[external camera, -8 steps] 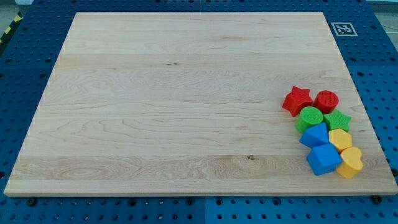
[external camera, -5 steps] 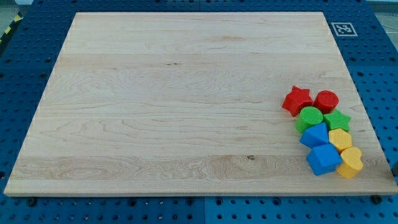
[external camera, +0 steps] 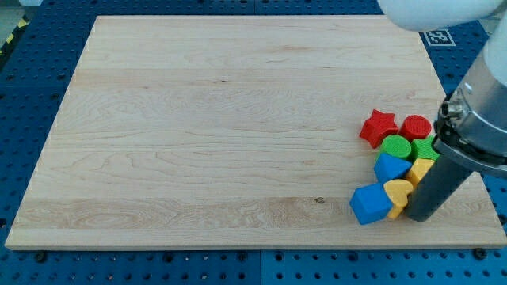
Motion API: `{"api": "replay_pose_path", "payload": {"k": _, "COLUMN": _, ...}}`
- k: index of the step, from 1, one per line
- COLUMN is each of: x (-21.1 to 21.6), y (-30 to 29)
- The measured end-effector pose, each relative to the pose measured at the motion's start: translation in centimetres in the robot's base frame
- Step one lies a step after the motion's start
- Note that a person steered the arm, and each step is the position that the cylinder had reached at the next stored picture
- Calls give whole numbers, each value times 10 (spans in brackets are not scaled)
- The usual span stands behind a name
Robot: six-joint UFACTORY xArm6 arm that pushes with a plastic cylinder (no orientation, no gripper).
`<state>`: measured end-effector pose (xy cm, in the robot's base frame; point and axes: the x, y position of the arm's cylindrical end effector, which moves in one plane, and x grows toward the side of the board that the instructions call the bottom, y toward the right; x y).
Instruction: Move the group of blocks to the left of the board
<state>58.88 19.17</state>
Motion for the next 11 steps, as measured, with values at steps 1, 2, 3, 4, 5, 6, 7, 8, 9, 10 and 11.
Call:
{"api": "replay_pose_path", "payload": {"k": 1, "x": 0, "y": 20}}
{"api": "replay_pose_path", "payload": {"k": 2, "x": 1, "y": 61}}
{"api": "replay_pose_path", "payload": {"k": 3, "x": -25, "y": 77}}
{"api": "replay_pose_path", "payload": {"k": 4, "x": -34, "y": 59}}
{"api": "replay_pose_path", "payload": {"k": 5, "x": -34, "y": 22}}
{"api": "replay_pose_path", "payload": {"k": 6, "x": -35, "y": 6}}
{"api": "replay_pose_path", "payload": {"k": 7, "x": -34, "y": 62}}
{"api": "replay_pose_path", "payload": {"k": 8, "x": -41, "y": 101}}
{"api": "replay_pose_path", "payload": {"k": 9, "x": -57, "y": 91}}
{"api": "replay_pose_path", "payload": {"k": 10, "x": -57, "y": 56}}
{"api": "replay_pose_path", "payload": {"k": 11, "x": -55, "y": 27}}
